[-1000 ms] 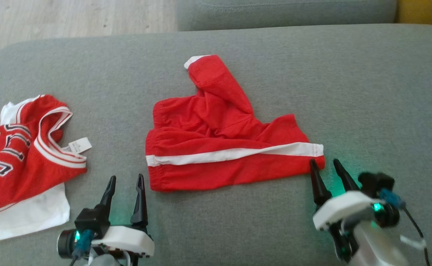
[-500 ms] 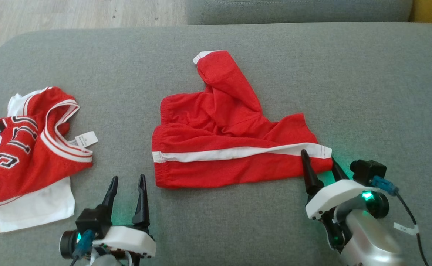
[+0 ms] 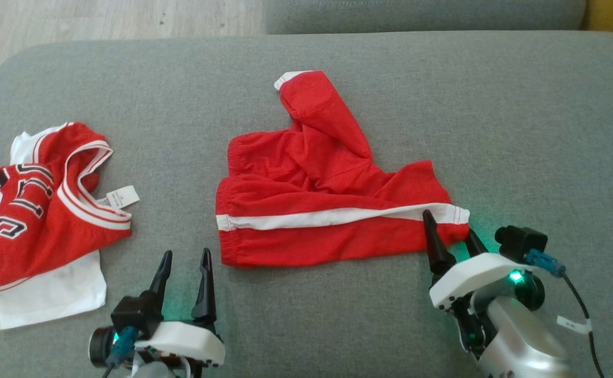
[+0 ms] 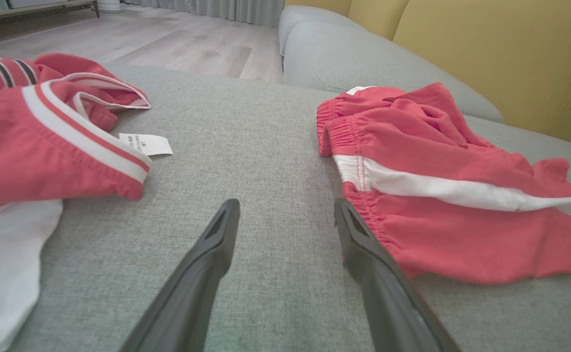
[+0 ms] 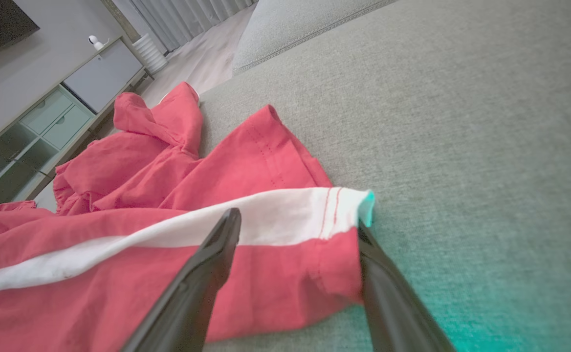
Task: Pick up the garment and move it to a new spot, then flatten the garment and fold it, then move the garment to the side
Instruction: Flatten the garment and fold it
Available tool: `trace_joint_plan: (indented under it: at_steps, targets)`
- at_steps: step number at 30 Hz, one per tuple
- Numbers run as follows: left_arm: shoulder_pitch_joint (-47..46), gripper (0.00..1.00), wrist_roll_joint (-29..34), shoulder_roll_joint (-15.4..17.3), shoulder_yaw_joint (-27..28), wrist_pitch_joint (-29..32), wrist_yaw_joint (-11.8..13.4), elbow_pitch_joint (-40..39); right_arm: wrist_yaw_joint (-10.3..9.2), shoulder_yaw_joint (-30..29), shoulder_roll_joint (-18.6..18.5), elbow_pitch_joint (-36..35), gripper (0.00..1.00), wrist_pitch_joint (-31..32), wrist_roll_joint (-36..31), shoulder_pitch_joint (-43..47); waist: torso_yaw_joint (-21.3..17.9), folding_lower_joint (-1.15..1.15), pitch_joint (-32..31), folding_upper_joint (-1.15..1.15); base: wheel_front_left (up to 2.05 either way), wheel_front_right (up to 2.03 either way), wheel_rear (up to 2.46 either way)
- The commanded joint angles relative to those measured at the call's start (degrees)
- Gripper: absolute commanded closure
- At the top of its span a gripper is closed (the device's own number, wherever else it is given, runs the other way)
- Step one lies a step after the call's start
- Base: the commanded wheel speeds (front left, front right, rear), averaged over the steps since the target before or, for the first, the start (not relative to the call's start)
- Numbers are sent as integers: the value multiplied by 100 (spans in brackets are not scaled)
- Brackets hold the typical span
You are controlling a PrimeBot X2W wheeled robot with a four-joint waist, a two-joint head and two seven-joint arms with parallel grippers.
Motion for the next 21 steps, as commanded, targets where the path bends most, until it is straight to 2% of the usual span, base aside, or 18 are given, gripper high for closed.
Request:
trace_joint_plan:
  at_steps: [1, 8, 10, 11, 13, 15, 16, 21]
  targets:
    - [-222, 0, -36, 10, 156, -56, 25, -136, 37, 109, 10, -81, 0, -37, 85, -225, 11, 0, 27, 0, 0, 0, 0]
    - [-273, 0, -67, 10, 131, -56, 32, -146, 37, 83, 10, 124, 0, -37, 151, -489, 58, 0, 126, 0, 0, 0, 0]
    - [-278, 0, -68, 10, 130, -56, 34, -149, 37, 79, 10, 145, 19, -37, 147, -513, 68, 0, 140, 0, 0, 0, 0]
    - [-278, 0, -71, 10, 132, -56, 34, -151, 37, 73, 11, 143, 35, -37, 147, -506, 70, 0, 144, 0, 0, 0, 0]
    - [-274, 0, -78, 10, 141, -56, 33, -151, 37, 34, 11, 140, 57, -37, 133, -471, 64, 0, 142, 0, 0, 0, 0]
    - [-262, 0, -87, 10, 151, -56, 34, -151, 37, -38, 11, 153, 88, -37, 94, -419, 49, 0, 130, 0, 0, 0, 0]
    - [-256, 0, -93, 10, 156, -56, 36, -153, 37, -88, 10, 151, 100, -37, 54, -396, 37, 0, 121, 0, 0, 0, 0]
    - [-300, 0, -119, 9, 141, -56, -8, -220, 37, -511, -4, -104, 100, -37, -182, -240, -41, 0, 95, 0, 0, 0, 0]
